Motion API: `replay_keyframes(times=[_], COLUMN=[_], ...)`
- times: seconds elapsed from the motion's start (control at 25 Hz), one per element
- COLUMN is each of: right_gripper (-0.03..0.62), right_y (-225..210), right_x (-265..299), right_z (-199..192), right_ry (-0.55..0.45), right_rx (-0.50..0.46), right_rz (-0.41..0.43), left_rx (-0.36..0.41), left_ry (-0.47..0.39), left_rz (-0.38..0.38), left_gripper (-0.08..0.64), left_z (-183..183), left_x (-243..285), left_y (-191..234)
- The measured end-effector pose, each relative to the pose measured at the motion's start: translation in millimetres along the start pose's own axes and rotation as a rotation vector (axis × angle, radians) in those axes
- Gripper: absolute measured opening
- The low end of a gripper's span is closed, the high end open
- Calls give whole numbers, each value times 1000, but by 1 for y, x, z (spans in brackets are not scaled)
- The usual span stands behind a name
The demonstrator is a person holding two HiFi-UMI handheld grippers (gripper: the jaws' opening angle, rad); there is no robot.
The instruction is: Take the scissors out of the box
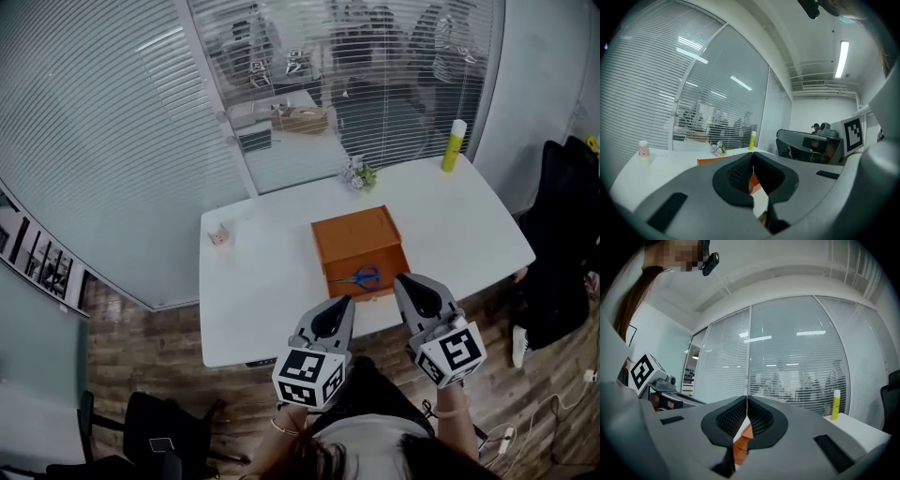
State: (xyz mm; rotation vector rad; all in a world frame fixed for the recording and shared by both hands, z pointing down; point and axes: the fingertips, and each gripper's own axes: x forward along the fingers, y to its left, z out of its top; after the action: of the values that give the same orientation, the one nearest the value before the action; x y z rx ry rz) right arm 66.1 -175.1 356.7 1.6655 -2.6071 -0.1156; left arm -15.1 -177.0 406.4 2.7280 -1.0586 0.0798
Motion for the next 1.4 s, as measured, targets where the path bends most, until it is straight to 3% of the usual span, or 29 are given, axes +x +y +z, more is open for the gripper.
replay_keyframes(times=[0.64,0.96,1.4], right_gripper=[32,54,78], right_y=[-22,-22,-26], right_x=[48,69,95], right_z=[-32,-56,-101], right_ry=[118,233,307], right_rx=[-103,-177,-206], right_rz=[119,222,364], left_rx=[24,9,-4], left_ry=[4,14,17], left_rz=[-4,22,53], left_gripper=[18,18,19], left_z=[6,2,1], left_x=[47,63,88], left_y=[23,34,51])
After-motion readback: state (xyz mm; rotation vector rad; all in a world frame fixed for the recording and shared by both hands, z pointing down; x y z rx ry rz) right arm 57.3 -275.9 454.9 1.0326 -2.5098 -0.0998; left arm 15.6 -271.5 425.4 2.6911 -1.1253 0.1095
